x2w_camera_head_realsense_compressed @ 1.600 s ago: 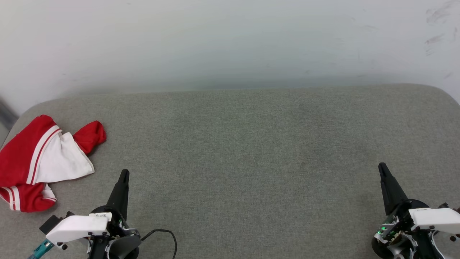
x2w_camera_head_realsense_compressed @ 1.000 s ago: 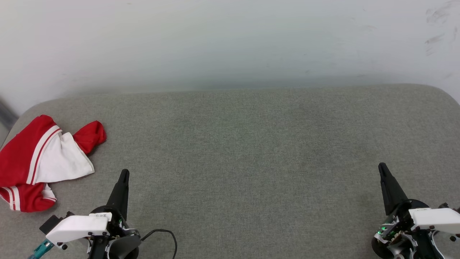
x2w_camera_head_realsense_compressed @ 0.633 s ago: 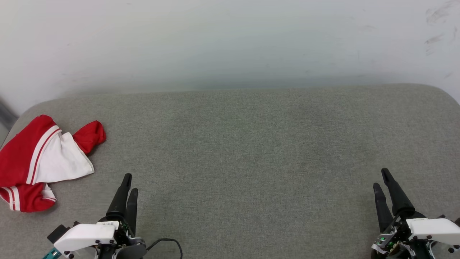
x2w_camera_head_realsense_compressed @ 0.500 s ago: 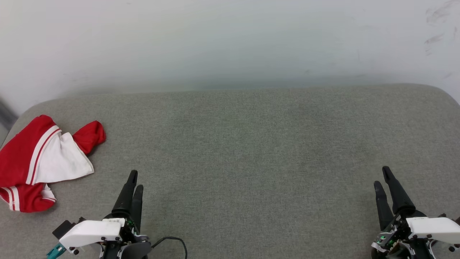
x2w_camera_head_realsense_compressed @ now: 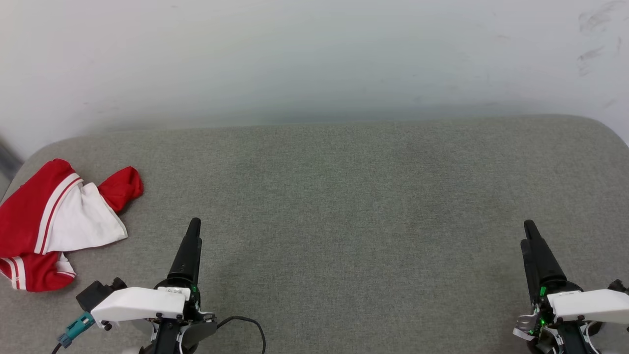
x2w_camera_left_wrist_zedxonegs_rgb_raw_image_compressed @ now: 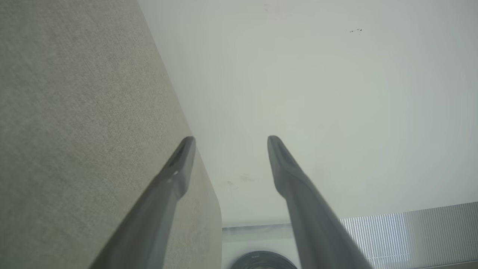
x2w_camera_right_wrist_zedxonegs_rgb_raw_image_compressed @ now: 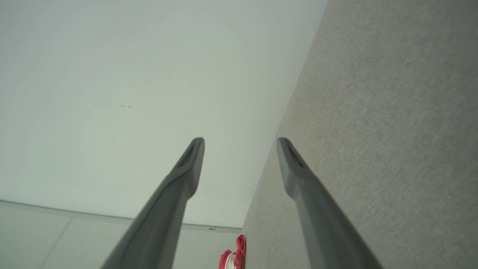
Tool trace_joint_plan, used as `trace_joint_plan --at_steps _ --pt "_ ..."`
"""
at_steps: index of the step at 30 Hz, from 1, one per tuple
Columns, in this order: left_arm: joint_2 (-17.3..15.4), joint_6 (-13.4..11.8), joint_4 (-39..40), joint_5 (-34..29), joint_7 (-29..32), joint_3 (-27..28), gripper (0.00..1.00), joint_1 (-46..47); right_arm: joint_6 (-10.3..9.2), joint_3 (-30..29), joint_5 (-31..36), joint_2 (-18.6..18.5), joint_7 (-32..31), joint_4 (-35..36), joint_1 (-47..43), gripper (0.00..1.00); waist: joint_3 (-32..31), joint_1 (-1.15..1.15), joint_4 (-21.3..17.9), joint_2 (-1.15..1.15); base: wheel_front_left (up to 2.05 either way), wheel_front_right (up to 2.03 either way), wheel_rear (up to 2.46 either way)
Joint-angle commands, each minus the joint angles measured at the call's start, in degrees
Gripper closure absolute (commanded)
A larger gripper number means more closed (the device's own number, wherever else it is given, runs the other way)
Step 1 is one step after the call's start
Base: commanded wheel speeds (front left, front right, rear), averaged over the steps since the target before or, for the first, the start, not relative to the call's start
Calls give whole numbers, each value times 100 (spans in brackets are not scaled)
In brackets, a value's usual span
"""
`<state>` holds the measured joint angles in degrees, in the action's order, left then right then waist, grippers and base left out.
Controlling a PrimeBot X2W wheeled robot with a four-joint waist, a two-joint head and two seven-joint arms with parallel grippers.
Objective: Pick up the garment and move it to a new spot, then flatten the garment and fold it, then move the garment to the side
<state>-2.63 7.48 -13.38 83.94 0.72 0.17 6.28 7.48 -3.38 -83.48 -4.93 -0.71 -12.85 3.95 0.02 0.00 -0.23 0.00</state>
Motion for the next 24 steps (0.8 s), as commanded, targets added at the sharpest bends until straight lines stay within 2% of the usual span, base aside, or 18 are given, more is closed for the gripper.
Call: trace_joint_plan --at_steps 1,8,24 --pt "-16 1 131 -246 -61 -37 0 175 1 -9 321 -88 61 143 129 0 -3 0 0 0 0 0 0" --pt "-18 1 162 -1414 -222 -178 0 197 1 -25 1733 -64 222 247 136 0 -18 0 -5 0 0 0 0" --pt "-21 -29 212 -3646 -547 -407 0 150 2 60 3946 -115 548 213 161 0 -64 0 1 0 0 0 0"
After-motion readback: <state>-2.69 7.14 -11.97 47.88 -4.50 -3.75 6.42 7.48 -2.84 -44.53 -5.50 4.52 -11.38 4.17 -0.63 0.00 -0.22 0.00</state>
